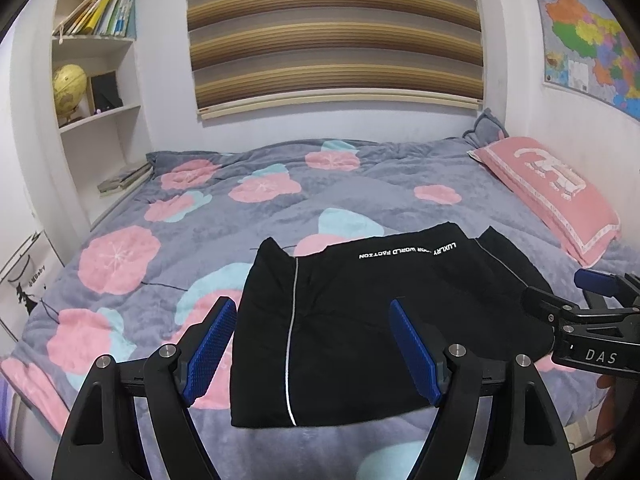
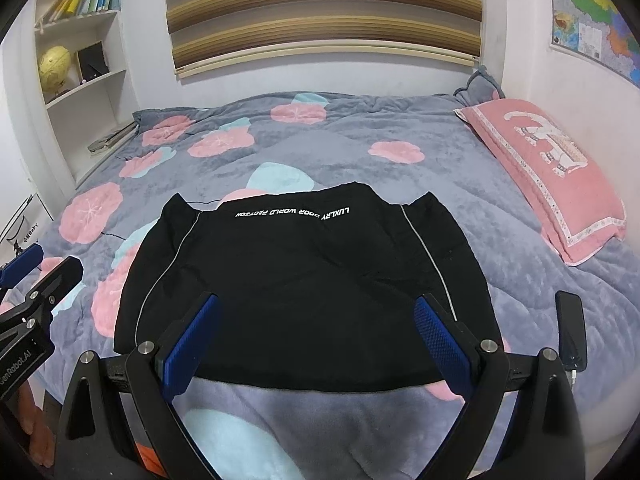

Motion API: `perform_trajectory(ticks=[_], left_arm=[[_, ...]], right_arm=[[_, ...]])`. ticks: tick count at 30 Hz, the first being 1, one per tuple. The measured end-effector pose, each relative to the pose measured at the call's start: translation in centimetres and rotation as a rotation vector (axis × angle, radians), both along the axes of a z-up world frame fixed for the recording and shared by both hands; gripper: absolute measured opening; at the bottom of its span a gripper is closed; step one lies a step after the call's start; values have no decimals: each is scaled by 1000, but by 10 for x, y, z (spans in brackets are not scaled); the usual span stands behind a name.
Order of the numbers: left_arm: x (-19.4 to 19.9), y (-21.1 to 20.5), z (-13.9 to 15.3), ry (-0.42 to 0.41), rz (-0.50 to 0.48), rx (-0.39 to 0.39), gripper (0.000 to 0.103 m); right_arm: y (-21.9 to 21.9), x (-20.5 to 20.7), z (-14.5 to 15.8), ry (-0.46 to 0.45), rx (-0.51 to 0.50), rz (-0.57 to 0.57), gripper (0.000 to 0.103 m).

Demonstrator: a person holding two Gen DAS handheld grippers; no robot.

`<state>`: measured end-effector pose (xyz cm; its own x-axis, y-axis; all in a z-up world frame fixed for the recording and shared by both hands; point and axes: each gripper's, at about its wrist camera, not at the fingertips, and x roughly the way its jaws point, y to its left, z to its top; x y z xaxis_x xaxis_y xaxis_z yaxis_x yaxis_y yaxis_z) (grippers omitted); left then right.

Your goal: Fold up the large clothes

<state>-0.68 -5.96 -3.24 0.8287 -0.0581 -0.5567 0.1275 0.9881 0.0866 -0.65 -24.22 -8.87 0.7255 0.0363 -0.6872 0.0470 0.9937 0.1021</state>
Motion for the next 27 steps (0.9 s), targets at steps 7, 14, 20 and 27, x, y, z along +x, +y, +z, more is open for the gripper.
perform_trajectory(ticks=[7,14,20,27], left_arm=[[2,-1,-2,6,8,-3,80],[3,5,-4,7,38,-22,80],[2,5,-5,-6,61,-3,80],[7,12,-9,-1,86,-29,80]], right_arm=[[3,3,-3,9,2,10,98],[6,4,-5,14,4,10,98],[8,5,-9,24,2,12,98],[5,5,-11,23,3,12,98]])
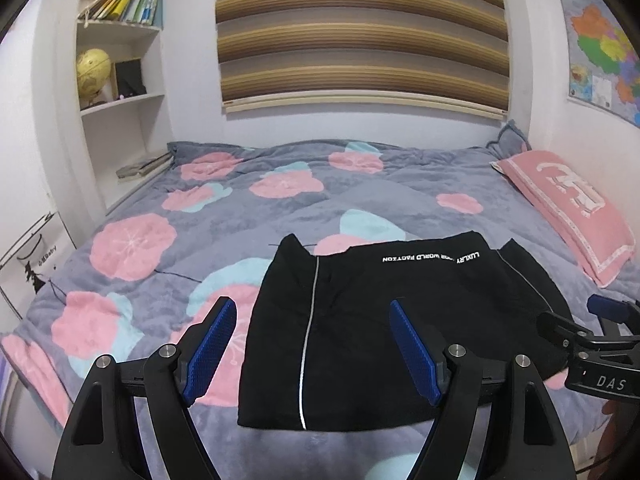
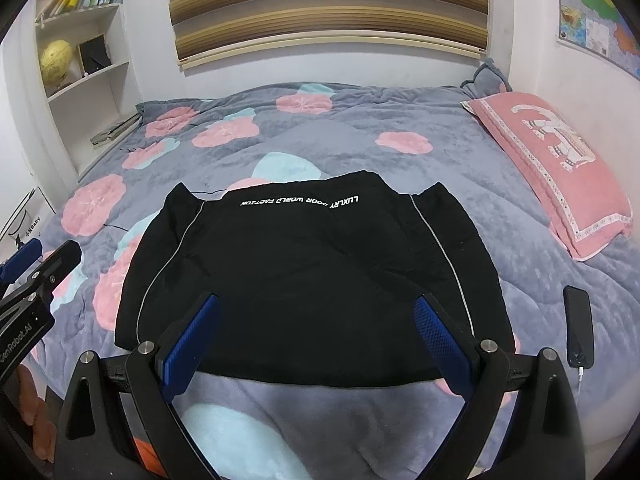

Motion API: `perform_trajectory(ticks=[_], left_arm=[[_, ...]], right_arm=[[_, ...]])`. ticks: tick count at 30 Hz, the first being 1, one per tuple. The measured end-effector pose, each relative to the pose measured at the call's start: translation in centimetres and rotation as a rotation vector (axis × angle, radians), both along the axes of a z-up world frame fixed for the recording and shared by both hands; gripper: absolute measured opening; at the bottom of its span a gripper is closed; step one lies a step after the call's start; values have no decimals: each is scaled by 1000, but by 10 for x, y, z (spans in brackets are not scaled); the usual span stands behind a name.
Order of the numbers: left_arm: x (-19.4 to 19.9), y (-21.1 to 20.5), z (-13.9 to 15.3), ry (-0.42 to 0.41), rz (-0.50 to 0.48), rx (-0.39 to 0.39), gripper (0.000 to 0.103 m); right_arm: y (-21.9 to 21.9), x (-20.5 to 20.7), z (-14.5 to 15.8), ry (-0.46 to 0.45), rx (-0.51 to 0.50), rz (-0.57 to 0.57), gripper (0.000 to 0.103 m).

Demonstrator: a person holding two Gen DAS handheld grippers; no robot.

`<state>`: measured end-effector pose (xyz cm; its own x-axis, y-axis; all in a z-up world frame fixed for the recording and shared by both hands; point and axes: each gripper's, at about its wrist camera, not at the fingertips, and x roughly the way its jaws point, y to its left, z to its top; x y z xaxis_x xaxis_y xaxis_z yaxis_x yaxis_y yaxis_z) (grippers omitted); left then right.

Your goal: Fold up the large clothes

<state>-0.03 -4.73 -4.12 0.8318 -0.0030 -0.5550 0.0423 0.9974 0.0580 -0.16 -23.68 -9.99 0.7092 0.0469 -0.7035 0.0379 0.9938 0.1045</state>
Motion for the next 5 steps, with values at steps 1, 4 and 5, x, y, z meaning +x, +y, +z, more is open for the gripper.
perform_trajectory(ticks=[1,4,5], left_arm=[[2,0,-1,16,-16,-5,80],[6,-3,-5,66,-60,-23,80],[6,-3,-6,73,-64,-25,80]], right_arm=[[0,0,0,0,2,1,98],[0,0,0,2,7,-2,98],[1,0,0,3,8,-5,98]])
